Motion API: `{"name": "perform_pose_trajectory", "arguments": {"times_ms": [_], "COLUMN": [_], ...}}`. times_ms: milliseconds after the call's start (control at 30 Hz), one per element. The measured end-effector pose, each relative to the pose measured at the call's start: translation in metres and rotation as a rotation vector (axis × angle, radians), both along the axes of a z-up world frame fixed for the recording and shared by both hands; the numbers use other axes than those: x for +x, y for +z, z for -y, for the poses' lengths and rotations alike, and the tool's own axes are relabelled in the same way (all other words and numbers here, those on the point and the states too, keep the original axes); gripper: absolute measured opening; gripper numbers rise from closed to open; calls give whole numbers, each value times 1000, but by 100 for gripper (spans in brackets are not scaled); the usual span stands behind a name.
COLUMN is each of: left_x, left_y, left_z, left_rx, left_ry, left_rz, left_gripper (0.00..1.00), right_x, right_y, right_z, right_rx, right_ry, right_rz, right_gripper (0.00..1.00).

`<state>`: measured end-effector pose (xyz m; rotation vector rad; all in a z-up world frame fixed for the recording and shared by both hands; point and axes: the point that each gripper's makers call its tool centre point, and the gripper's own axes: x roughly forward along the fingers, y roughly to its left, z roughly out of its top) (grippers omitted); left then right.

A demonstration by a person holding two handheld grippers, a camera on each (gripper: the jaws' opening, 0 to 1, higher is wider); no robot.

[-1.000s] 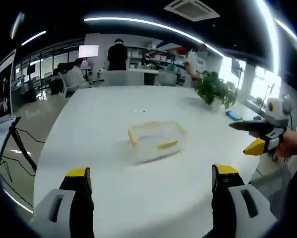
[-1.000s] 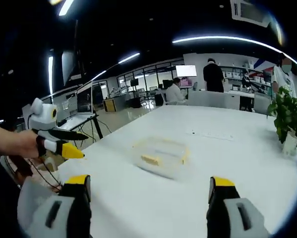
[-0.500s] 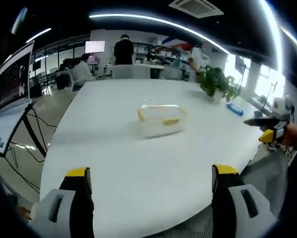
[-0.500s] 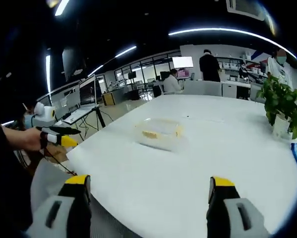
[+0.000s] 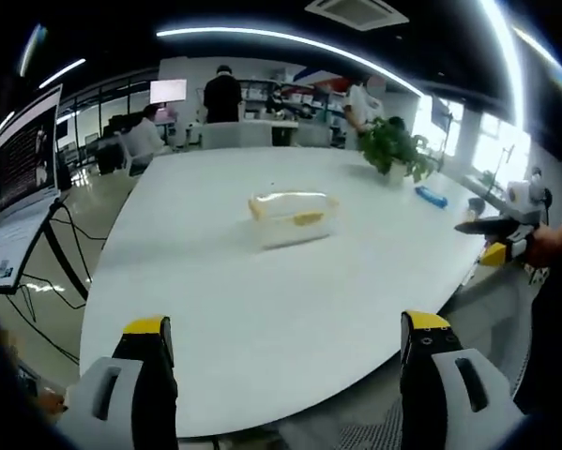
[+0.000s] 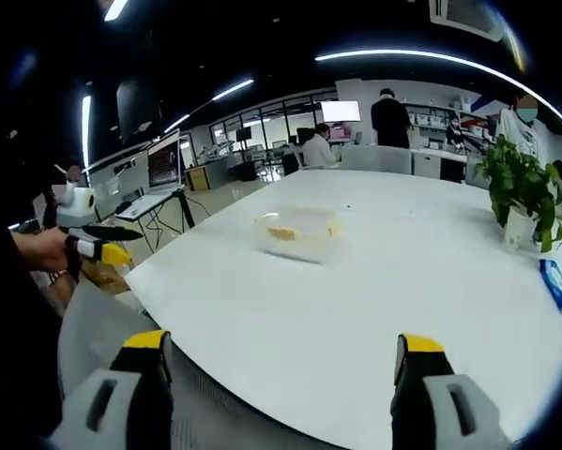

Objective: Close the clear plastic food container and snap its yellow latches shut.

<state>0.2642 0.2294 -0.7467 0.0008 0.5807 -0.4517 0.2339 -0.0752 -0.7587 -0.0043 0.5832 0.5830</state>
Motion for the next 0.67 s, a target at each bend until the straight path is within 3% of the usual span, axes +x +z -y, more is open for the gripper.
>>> {"name": "perform_pose_trajectory", "arguments": {"times_ms": [667], "left_x": [-8], "left_y": [-5], "left_z": [4], "left_rx": [-39], "left_ry": [18], "left_rz": [0], "left_gripper": [99], "right_x": [-15], "right_y": [3], "right_z": [14], "right_rx": [-52], "right_ry": [-47], "right_rz": [-12], "right_gripper": [100]}}
